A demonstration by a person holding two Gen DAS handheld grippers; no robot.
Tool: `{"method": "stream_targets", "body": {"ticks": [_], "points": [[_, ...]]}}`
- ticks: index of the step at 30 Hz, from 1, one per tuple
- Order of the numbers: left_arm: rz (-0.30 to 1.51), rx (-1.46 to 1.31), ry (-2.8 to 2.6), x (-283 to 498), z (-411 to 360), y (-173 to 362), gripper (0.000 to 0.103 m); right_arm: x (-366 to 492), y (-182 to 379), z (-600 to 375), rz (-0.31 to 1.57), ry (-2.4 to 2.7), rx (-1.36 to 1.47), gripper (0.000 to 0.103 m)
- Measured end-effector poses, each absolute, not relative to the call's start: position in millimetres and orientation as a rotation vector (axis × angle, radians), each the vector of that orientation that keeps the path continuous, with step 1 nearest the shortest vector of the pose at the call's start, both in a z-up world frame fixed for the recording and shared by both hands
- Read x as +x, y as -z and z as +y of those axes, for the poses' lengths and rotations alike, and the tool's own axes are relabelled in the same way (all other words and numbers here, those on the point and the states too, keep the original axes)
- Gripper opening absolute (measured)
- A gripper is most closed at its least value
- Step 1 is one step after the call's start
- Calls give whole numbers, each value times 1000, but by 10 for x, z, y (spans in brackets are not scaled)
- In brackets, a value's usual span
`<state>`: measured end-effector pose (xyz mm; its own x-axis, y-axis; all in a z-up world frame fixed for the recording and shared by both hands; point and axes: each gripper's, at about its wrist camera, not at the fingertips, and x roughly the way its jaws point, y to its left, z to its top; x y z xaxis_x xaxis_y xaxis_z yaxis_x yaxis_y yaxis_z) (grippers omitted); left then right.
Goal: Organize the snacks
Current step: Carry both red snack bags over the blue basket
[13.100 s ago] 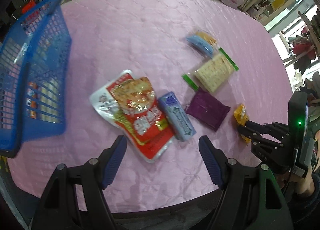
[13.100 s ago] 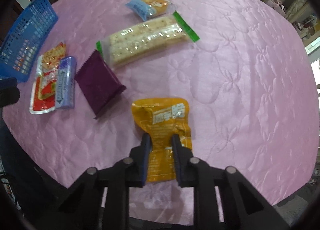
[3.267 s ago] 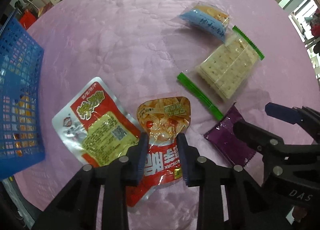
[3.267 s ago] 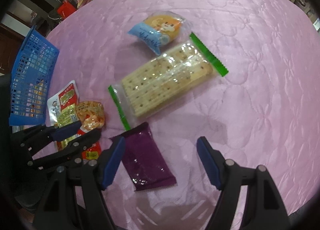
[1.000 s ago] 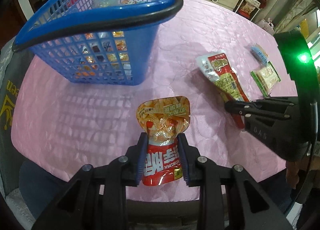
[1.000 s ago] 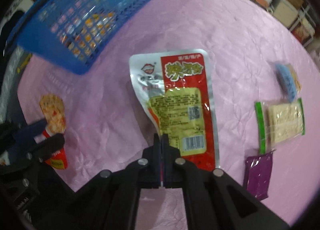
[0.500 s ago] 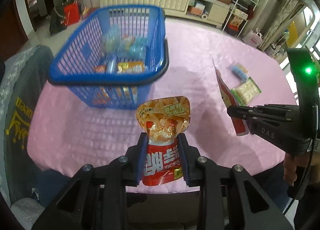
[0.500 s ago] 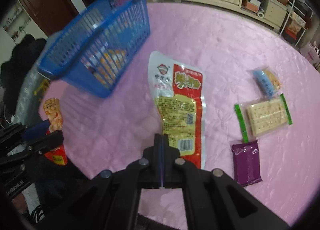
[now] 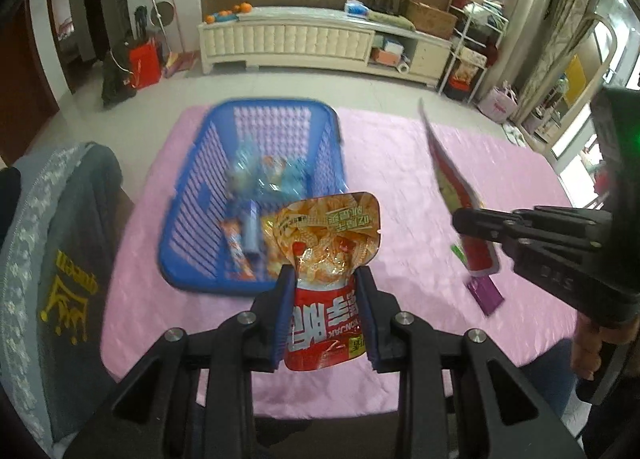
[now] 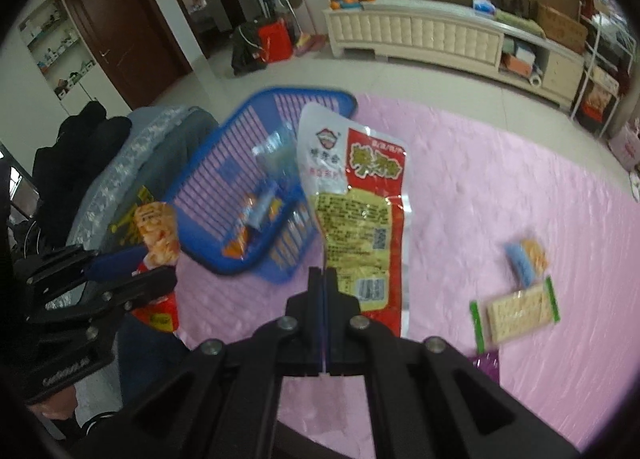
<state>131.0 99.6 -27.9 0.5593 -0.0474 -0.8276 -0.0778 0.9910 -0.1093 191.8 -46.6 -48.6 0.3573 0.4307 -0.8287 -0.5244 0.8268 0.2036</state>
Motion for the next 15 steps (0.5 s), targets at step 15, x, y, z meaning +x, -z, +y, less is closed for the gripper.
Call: {"method": "stream_targets", "body": {"ticks": [15], "points": [[965,-135,-68,1944,1766,199,28,2476,441,587,1057,-721,-142,2]]}}
